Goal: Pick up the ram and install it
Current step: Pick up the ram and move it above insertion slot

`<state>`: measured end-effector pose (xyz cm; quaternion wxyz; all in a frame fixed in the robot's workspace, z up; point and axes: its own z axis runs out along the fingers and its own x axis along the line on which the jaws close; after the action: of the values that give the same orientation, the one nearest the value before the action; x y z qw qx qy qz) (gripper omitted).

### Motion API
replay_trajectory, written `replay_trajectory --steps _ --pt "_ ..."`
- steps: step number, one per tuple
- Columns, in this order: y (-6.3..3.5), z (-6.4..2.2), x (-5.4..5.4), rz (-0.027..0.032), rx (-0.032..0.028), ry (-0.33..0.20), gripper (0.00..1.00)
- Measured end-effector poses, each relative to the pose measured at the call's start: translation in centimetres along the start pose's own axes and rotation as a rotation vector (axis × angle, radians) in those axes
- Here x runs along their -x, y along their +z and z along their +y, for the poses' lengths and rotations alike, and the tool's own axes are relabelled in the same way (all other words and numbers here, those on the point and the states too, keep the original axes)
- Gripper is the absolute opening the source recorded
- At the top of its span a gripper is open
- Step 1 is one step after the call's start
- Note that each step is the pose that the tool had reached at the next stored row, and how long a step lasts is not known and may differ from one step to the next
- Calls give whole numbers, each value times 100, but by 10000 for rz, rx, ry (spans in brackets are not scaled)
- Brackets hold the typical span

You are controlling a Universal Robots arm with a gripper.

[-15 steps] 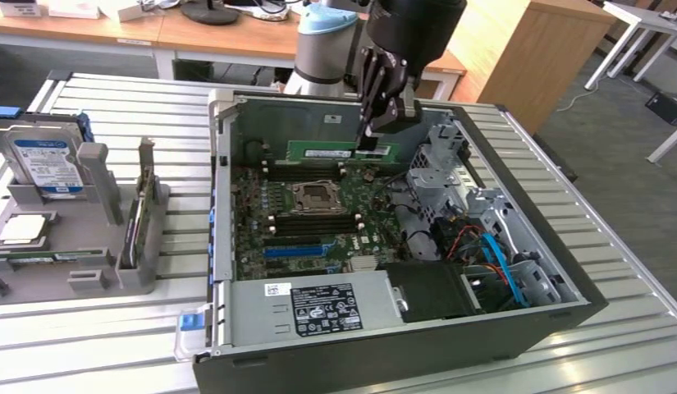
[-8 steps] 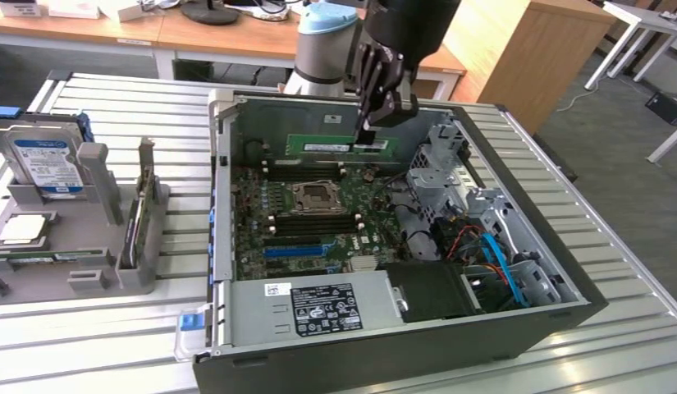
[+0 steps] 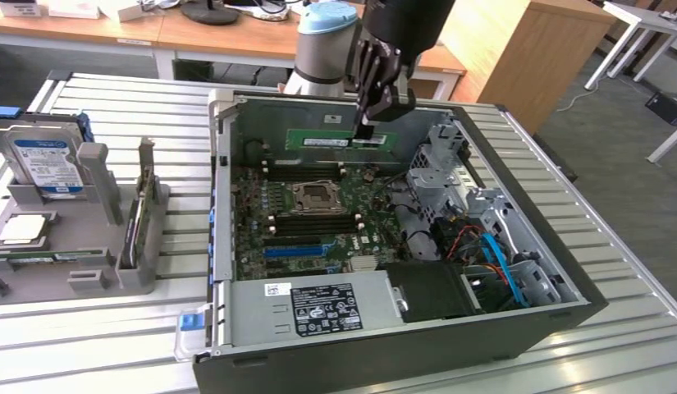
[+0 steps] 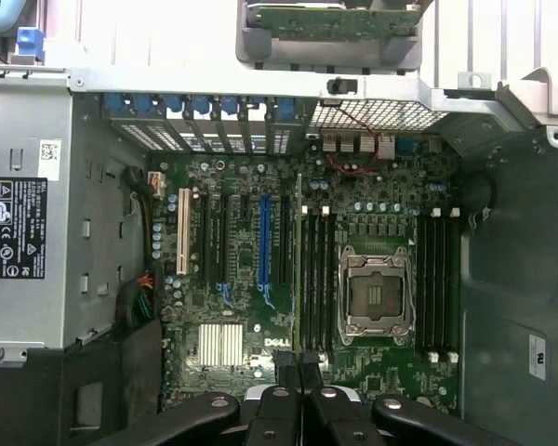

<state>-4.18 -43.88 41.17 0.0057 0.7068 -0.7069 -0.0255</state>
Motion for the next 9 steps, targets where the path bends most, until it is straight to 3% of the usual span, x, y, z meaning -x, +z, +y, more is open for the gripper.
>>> replay_trajectory --steps 9 --pt "42 -3 13 1 -13 0 12"
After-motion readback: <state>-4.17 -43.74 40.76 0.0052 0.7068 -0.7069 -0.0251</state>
